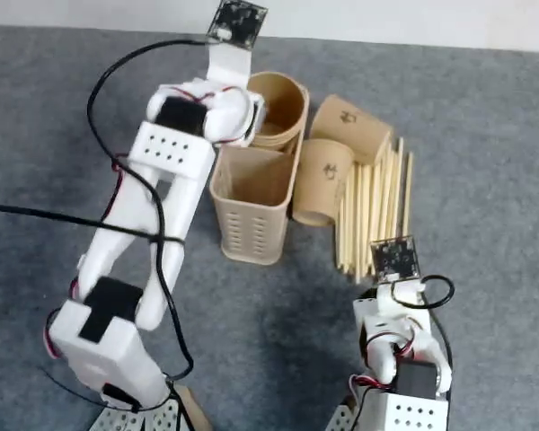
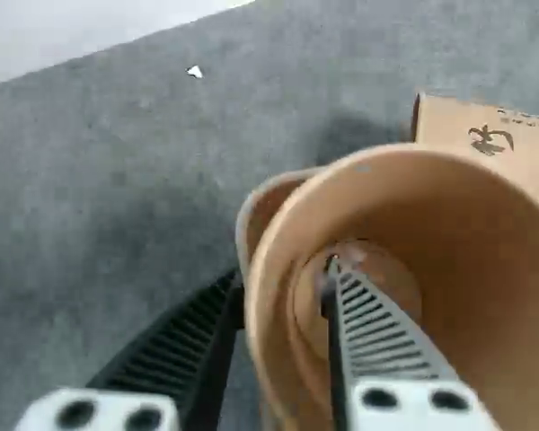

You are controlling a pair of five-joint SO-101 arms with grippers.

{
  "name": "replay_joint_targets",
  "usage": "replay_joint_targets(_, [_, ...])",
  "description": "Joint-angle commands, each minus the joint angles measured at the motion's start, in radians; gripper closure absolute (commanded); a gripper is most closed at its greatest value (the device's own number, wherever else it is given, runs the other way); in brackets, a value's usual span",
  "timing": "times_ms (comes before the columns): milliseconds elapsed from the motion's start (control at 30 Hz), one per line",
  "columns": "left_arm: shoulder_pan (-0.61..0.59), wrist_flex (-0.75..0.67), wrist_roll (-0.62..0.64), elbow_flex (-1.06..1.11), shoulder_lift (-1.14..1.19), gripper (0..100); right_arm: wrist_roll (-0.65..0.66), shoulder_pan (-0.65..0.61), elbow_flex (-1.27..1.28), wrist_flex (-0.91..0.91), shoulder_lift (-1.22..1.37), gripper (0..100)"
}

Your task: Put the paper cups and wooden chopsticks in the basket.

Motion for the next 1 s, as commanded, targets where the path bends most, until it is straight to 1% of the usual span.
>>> replay_joint_targets(0, [-0.007, -0.021, -0.049, 0.041, 0.004, 83, 0.008, -0.007, 0.122, -0.016, -0.005, 96.4])
replay_joint_targets(100, [-0.013, -0.003, -0.064, -0.065, -0.024, 83, 0.008, -0.007, 0.122, -0.016, -0.005, 96.4])
replay_joint_targets(300, [-0.028, 0.170, -0.064, -0.383, -0.125, 83, 0.008, -0.005, 0.122, -0.016, -0.010, 96.4])
replay_joint_targets(433, [-0.056, 0.325, -0.066, -0.519, -0.189, 83, 0.008, 0.007, 0.122, -0.022, -0.012, 96.4])
replay_joint_targets(533, [-0.104, 0.442, -0.066, -0.533, -0.232, 83, 0.008, 0.077, 0.107, -0.047, -0.012, 96.4])
replay_joint_targets(667, [-0.205, 0.609, -0.063, -0.530, -0.277, 83, 0.008, 0.231, -0.024, -0.134, -0.010, 96.4])
replay_joint_targets(733, [-0.223, 0.677, -0.063, -0.530, -0.291, 83, 0.011, 0.249, -0.145, -0.145, -0.002, 96.4])
replay_joint_targets(800, [-0.225, 0.717, -0.060, -0.526, -0.297, 83, 0.041, 0.248, -0.269, -0.140, 0.001, 96.4])
replay_joint_targets(900, [-0.225, 0.718, -0.051, -0.450, -0.325, 83, 0.061, 0.239, -0.429, -0.114, 0.088, 94.4])
replay_joint_targets(967, [-0.223, 0.718, -0.017, -0.360, -0.358, 83, 0.060, 0.236, -0.519, -0.114, 0.225, 92.0])
